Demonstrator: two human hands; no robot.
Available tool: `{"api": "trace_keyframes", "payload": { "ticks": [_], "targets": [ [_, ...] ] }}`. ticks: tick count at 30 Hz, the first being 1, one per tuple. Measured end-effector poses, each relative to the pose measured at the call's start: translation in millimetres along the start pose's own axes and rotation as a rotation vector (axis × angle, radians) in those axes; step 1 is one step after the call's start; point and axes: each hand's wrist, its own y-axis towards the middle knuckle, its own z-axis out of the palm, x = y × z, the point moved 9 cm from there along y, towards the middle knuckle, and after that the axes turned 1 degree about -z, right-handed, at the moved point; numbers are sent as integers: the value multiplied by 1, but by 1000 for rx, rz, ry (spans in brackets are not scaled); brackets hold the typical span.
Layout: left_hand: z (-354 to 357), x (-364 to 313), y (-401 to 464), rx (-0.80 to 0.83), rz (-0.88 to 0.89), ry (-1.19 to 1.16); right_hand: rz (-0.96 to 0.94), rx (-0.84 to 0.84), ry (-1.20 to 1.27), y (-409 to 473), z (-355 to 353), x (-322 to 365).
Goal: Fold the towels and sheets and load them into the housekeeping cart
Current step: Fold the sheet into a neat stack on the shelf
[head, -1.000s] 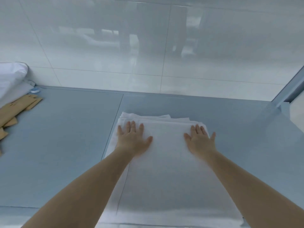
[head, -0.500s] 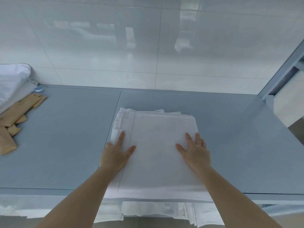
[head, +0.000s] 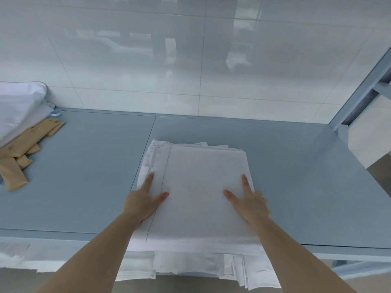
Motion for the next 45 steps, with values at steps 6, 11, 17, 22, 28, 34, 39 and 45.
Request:
{"api": "trace_keyframes", "payload": {
  "ticks": [6,11,17,22,28,34,39,45],
  "targets": [
    [6,16,-26,34,-21,-21,-35,29,45,-23,11,-10],
    [9,27,-47,84,-14,-31,-44,12,75,-52,20,-21],
    [8,41,-70,130,-27,-39,-34,-8,125,-86,31,-34],
    [7,57,-92,155,-9,-100,-38,-49,237,-114,40,-42],
    [6,70,-103,210,11,-217,-96,-113,489,-139,50,-54],
    [3,73,-103,256,-6,-284,-135,-80,632,-134,47,-59],
    [0,74,-112,248,5,-386,-107,-59,544,-138,46,-61],
    [9,86,-133,307,31,-615,-108,62,572,-161,57,-75]
  ]
}}
